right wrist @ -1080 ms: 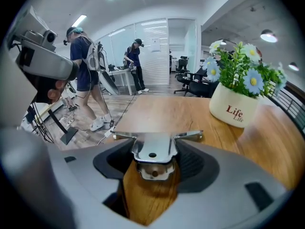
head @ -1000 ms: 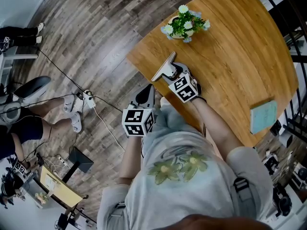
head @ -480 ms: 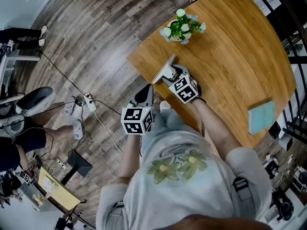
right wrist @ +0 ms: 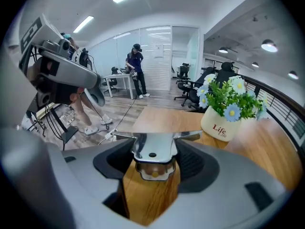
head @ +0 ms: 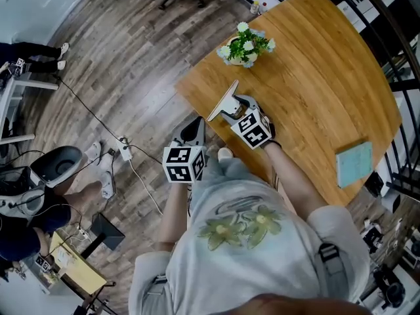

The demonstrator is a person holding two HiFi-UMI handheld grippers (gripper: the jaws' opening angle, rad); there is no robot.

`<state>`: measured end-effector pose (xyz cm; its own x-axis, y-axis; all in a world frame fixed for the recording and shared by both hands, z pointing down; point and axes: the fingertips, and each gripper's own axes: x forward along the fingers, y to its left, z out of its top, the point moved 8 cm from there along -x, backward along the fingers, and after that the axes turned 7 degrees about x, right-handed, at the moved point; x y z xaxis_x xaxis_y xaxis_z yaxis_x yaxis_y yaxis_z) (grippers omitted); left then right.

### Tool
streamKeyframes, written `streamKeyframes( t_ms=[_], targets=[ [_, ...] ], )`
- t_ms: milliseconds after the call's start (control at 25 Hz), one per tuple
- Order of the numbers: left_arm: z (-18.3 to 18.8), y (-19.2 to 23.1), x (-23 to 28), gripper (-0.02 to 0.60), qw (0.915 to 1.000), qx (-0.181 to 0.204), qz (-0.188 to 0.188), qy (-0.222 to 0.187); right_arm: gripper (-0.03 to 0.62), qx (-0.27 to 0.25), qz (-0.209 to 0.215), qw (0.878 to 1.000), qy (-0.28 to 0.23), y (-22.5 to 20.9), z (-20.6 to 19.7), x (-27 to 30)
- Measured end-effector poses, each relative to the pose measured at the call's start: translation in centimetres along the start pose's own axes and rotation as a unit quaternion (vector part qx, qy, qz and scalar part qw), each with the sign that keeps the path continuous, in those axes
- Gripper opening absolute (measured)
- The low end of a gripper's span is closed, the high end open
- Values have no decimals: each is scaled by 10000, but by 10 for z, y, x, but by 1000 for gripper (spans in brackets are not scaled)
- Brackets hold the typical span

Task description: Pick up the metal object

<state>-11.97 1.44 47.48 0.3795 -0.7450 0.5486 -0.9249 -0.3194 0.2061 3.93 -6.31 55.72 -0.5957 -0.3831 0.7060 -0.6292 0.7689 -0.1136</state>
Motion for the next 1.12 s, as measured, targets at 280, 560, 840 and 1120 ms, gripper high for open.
streamKeyframes(
  t_ms=[280,560,840,1120],
  targets=[
    [0,0,-3,14,10000,24,16,8,285,4,-21,9998,-195,4,10,-16],
    [5,1,-9,14,9999,98,47,-46,285,-64,-67,9990,-435,6,25,-33],
    [11,-2,-16,14,9997,190,91,-119,285,-90,-164,9975,-680,7,35,-55],
    [10,-5,-22,14,9995,276,87,-129,285,-27,-276,9944,-1024,9,45,-77]
  ],
)
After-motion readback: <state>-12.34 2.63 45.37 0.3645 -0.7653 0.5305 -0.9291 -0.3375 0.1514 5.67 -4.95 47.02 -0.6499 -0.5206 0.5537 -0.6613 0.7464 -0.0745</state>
